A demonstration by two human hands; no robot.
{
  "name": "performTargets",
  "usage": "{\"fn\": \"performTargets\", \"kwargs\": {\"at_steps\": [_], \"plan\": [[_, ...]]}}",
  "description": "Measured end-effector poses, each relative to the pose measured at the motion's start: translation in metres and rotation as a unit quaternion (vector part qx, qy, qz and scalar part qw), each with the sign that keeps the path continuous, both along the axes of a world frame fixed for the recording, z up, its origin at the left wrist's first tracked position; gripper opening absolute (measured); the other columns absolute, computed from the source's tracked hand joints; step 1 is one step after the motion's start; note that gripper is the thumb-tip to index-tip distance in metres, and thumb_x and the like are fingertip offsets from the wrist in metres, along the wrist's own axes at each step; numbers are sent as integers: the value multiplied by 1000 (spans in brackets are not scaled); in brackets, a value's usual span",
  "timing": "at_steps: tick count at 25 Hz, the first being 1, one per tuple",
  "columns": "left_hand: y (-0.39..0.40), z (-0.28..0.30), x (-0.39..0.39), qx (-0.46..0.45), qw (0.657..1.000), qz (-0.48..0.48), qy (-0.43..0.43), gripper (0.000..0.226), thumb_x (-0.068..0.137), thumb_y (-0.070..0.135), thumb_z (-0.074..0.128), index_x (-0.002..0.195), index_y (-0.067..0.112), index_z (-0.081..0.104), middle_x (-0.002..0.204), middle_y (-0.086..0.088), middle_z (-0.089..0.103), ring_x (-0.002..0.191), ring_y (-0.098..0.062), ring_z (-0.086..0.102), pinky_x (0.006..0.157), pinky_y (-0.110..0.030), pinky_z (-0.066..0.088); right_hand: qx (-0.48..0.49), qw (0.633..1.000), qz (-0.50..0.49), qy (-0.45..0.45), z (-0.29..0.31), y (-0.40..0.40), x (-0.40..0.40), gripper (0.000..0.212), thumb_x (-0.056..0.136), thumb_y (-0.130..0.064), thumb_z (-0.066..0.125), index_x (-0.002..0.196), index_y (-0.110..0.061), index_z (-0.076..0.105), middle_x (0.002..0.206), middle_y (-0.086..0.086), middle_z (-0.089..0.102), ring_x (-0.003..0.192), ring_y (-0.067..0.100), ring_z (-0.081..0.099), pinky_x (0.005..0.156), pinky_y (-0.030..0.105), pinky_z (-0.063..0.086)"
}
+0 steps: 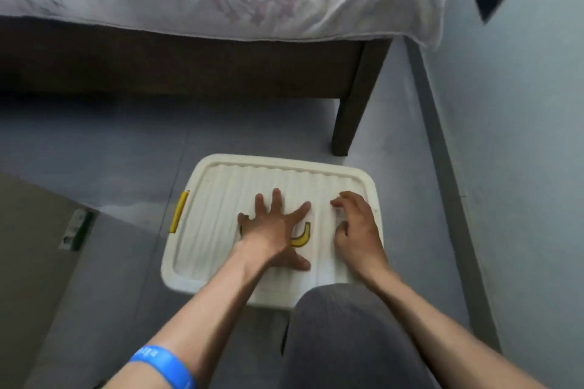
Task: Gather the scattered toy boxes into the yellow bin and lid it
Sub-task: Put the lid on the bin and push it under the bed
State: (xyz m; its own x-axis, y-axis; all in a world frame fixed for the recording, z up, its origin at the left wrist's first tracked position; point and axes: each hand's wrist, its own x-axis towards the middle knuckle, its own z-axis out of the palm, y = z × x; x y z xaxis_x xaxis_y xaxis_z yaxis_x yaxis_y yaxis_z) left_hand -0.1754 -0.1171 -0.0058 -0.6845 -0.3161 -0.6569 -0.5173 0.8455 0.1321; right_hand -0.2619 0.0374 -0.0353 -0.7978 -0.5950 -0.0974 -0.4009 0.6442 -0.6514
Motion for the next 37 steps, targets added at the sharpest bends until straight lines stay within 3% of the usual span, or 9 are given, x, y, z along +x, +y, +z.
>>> {"fn": "performTargets", "kwargs": {"at_steps": [2, 4, 6, 10, 20, 23, 26, 28, 37], "plan": [[1, 2, -1, 5, 1000, 5, -6, 118, 67, 69, 73, 146, 56, -13, 159, -3, -31, 145, -39, -25, 115, -66, 6, 117, 991, -42, 38, -11, 40, 7, 65, 92, -44, 60, 148, -22, 34, 159, 6, 28, 147, 30, 26, 119, 47, 19], [1, 3, 0, 8, 1000, 10, -2, 118, 66, 68, 74, 147, 56, -11, 160, -3, -31, 145, -37, -26, 115, -66, 6, 113, 945, -233, -199, -6, 55, 7, 101, 75, -68, 69, 151, -16, 27, 156, 10, 37, 139, 32, 40, 107, 45, 38], [0, 2, 2, 12, 1000, 21, 10, 118, 66, 66, 76, 147, 56, -9, 160, -2, -30, 145, -36, -27, 116, -65, 5, -16, 859, -326, -395, -2, 55, 5, 89, 66, -61, 81, 131, -5, 56, 115, 8, 70, 100, 27, 69, 76, 31, 54], [-1, 1, 3, 18, 999, 25, 20, 119, 65, 64, 78, 148, 56, -7, 161, -1, -28, 146, -35, -26, 116, -65, 5, -34, 905, -307, -291, 2, 61, 3, 35, 72, -47, 80, 86, -15, 75, 78, -1, 76, 69, 17, 72, 65, 33, 58], [-2, -4, 6, 31, 997, 38, 55, 113, 68, 62, 77, 150, 54, -1, 162, 0, -26, 145, -33, -28, 115, -62, -2, 64, 972, -221, -49, -4, 56, 3, 51, 79, -51, 75, 49, -12, 60, 41, -5, 54, 38, 12, 51, 42, 23, 28], [-1, -9, 16, 30, 989, 57, 135, 102, 70, 69, 70, 152, 49, 12, 165, 1, -12, 149, -30, -18, 117, -59, -1, 32, 967, -228, -108, 3, 47, -12, 41, 79, -42, 77, 57, -10, 64, 52, 0, 63, 48, 20, 59, 48, 32, 44], [3, -23, 52, 19, 962, 56, 268, 78, 84, 67, 55, 152, 40, 28, 166, 1, 4, 152, -21, -5, 121, -46, -1, 2, 961, -197, -193, 6, 51, -7, 19, 85, -27, 73, 97, -12, 71, 94, 1, 73, 81, 21, 68, 73, 36, 55], [2, -37, 85, -2, 947, 43, 318, 66, 92, 62, 44, 152, 36, 31, 165, 4, 9, 152, -16, 1, 123, -39, 4, -25, 959, -165, -230, 2, 68, 11, 40, 87, -20, 73, 125, -18, 62, 111, -5, 65, 98, 16, 63, 87, 37, 54], [-24, -28, 91, -13, 977, 56, 203, 65, 97, 62, 28, 155, 43, 7, 164, 6, -13, 149, -12, -16, 118, -36, -10, -28, 984, -114, -132, 9, 39, -14, 48, 87, -24, 71, 132, -12, 61, 124, 5, 68, 102, 23, 65, 90, 35, 50]]}}
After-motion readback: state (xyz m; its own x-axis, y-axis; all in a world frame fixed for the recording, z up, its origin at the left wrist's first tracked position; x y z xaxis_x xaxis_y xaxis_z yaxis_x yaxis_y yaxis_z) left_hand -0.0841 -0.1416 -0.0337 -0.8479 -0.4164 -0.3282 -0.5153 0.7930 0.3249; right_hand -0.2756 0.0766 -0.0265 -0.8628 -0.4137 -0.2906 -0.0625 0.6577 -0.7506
